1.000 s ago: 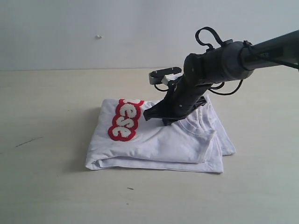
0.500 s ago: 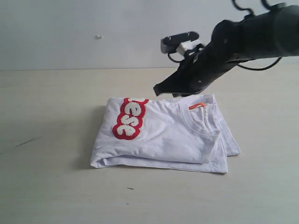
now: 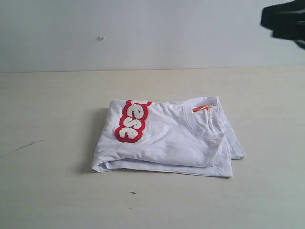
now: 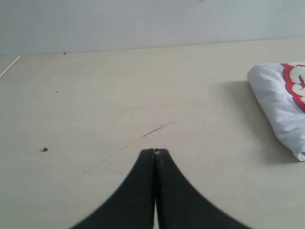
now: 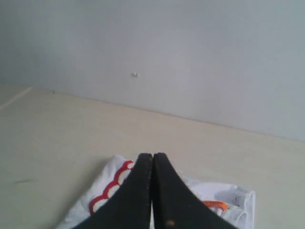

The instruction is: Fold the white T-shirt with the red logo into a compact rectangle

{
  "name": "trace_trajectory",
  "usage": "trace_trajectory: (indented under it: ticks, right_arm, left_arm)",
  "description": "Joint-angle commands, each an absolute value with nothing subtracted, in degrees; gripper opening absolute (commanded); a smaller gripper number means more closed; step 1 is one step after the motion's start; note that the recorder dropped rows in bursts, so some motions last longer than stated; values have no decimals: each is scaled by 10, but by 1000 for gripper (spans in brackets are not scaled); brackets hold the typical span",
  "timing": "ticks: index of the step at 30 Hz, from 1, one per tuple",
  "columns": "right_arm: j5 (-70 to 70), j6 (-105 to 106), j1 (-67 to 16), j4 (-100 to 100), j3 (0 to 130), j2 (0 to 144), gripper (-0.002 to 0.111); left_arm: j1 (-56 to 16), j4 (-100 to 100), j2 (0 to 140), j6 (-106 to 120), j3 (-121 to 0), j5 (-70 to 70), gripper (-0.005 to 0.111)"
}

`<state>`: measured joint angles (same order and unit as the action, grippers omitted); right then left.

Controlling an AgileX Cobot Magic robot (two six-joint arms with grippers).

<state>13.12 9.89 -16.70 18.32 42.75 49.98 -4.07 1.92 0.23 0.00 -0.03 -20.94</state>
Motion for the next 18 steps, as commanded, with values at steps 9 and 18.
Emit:
trace_trajectory:
  ticks: [9,18]
  right_arm:
    - [239,90,-167,262,408,246,0]
    - [290,88,-167,262,408,185,0]
  left_arm:
    - [-39,13,0,0,0,-205,0]
    - [-39,13,0,0,0,-205,0]
